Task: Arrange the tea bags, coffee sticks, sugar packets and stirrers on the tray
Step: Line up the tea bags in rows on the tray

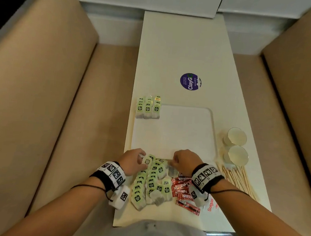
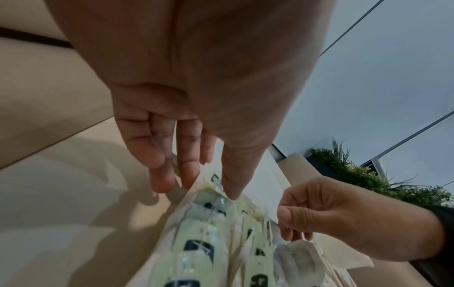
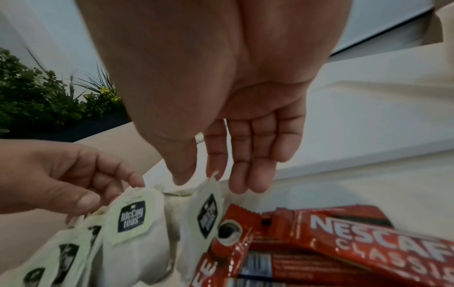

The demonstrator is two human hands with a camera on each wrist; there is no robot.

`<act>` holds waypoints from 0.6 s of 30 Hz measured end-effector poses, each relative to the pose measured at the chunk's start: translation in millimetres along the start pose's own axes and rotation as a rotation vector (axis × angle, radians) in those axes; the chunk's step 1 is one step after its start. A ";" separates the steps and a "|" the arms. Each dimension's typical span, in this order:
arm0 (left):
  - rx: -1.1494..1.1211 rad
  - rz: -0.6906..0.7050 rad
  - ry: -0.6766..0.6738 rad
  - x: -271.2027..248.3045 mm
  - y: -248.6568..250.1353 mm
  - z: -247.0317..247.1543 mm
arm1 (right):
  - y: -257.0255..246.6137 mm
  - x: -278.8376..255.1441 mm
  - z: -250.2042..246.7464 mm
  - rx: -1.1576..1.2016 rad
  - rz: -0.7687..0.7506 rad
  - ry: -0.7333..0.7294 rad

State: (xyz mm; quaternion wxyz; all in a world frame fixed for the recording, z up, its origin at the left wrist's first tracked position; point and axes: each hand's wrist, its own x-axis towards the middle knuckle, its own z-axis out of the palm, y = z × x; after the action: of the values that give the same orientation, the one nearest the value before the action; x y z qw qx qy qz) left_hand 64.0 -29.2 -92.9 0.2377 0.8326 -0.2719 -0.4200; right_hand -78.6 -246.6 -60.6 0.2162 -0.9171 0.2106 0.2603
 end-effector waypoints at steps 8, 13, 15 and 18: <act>0.100 0.073 -0.038 -2.8 6.6 5.5 | -7.2 -8.0 5.1 0.126 -0.026 -0.129; 0.130 0.095 -0.020 -6.0 2.2 9.9 | -15.7 -10.7 4.2 0.157 -0.106 -0.166; 0.109 0.094 -0.013 -6.3 1.2 10.9 | -18.6 -12.4 3.7 0.183 -0.129 -0.188; 0.069 0.096 -0.002 -6.1 0.4 11.5 | -23.0 -16.5 -0.2 0.212 -0.178 -0.220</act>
State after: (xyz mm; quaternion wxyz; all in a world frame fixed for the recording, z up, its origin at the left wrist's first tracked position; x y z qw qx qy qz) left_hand 51.3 -27.5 -95.3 0.2287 0.8258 -0.3262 -0.3993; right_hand -79.8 -223.4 -44.5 0.3557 -0.8702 0.1301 0.3151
